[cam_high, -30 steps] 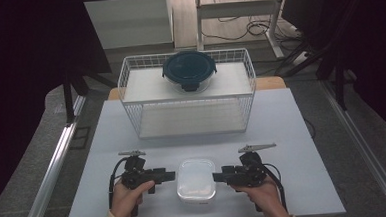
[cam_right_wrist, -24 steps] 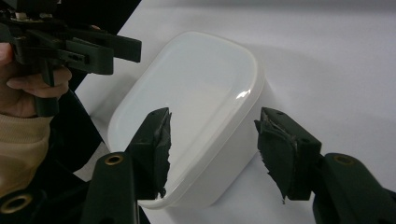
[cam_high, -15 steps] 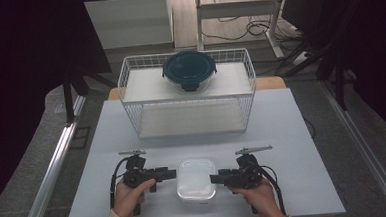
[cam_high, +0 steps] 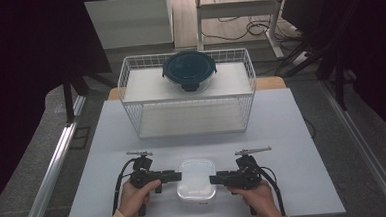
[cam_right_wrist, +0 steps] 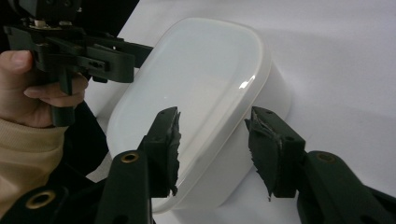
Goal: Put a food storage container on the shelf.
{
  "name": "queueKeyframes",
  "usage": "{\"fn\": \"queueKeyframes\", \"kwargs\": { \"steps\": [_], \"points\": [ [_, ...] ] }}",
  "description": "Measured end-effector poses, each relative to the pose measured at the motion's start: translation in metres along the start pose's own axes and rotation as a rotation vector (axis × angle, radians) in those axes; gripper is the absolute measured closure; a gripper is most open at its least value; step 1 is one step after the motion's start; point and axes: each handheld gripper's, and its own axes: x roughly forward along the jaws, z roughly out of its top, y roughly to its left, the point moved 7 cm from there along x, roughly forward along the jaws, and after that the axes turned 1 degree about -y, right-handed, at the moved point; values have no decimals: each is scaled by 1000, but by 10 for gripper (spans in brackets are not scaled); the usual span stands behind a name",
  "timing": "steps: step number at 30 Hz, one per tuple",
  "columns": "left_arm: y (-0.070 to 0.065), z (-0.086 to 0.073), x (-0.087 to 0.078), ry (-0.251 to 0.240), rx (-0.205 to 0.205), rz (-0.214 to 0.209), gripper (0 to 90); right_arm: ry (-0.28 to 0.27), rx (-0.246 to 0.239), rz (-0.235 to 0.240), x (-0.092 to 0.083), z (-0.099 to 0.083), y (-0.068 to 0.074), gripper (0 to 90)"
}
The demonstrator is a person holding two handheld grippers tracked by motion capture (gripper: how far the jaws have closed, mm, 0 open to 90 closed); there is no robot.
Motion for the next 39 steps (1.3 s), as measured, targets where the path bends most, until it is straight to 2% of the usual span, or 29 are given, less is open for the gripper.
{"fn": "queueKeyframes", "kwargs": {
  "steps": [2, 5, 10, 15, 23, 28, 33, 39],
  "points": [
    [-2, -1, 3, 10, 1, -21, 565, 0, 4, -2, 1, -1, 0, 572],
    [-3, -1, 1, 2, 3, -5, 636, -12, 30, 7, -1, 0, -1, 612],
    [-6, -1, -4, -20, -22, -36, 689, -38, 74, 36, -4, 1, -1, 675],
    [-13, 0, -9, -34, -12, -53, 739, -65, 81, 60, -11, 3, 0, 730],
    [-20, 1, -16, -58, 12, -75, 807, -93, 34, 53, -18, 7, 4, 786],
    [-23, 1, -18, -58, 40, -58, 809, -97, 17, 43, -19, 7, 5, 790],
    [-28, 3, -22, -69, 59, -57, 809, -102, -2, 46, -20, 9, 8, 791],
    [-39, 6, -31, -93, 111, -42, 810, -115, -46, 46, -26, 15, 16, 791]
  ]
}}
